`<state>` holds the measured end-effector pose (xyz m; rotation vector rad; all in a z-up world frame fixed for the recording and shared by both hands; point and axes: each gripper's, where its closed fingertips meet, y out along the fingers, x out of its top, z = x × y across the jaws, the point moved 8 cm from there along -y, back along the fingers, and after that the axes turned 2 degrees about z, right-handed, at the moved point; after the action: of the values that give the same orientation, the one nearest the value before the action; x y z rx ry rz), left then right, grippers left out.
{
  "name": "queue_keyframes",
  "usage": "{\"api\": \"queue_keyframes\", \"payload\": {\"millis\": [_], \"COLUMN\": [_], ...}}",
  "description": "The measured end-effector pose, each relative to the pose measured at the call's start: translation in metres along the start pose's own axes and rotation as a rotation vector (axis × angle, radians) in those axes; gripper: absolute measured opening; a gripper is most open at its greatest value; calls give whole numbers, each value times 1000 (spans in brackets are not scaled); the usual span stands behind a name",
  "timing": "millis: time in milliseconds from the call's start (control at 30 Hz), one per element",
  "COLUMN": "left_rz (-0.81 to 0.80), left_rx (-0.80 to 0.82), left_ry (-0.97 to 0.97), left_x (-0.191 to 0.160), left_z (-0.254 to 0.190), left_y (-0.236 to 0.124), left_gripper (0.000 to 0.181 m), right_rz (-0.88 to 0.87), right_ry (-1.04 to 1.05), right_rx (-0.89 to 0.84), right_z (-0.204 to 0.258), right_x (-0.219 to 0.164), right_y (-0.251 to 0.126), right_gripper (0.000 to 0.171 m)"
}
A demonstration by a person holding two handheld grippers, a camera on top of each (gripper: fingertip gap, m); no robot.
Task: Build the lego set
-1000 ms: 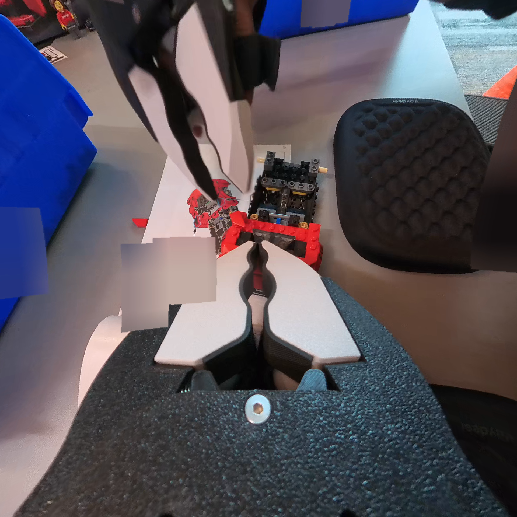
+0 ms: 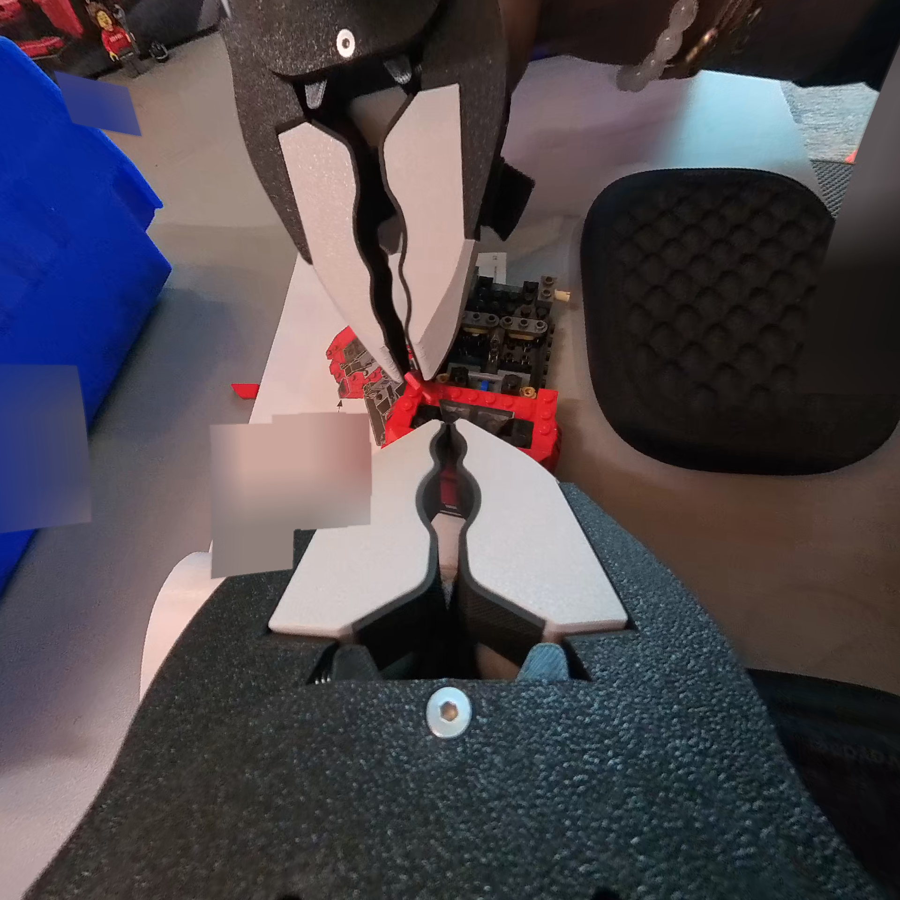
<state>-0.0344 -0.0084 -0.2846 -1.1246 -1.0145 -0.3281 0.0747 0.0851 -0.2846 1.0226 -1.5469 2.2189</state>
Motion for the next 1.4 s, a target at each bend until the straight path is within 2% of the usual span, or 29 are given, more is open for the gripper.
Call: {"api": "queue_keyframes", "payload": {"millis": [267, 500, 567, 733, 933, 1067, 1167, 1233, 1333, 1400], "left_rz": [-2, -2, -38, -225, -230, -211, -236, -293, -371, -375], "left_rx": [0, 31, 108, 336, 400, 409, 358, 249, 45, -34], "left_ry": [-1, 22, 54, 270, 428, 463, 383, 230, -28, -144], "left_x": [0, 2, 7, 30, 36, 36, 36, 36, 33, 29], "left_z": [0, 1, 5, 5, -4, -6, -5, -1, 7, 11], "left_y": [0, 0, -1, -12, -11, -9, -12, -15, -22, -23], "left_gripper": [0, 12, 21, 18, 12, 4, 3, 2, 2, 1], "right_rz": [-77, -314, -375, -611, -688, -690, -691, -681, -574, -468], "right_ry": [210, 535, 634, 802, 843, 839, 753, 553, 192, 5], "right_rx": [14, 95, 112, 219, 278, 290, 261, 177, -153, -267], "right_z": [1, 2, 6, 15, 20, 23, 24, 28, 33, 41], "right_x": [-5, -13, -15, -11, -10, -7, -4, 0, 4, 12], "right_y": [0, -15, -16, -22, -23, -23, -25, -32, -42, -42], "right_gripper": [3, 2, 2, 2, 2, 2, 5, 19, 16, 14]}}
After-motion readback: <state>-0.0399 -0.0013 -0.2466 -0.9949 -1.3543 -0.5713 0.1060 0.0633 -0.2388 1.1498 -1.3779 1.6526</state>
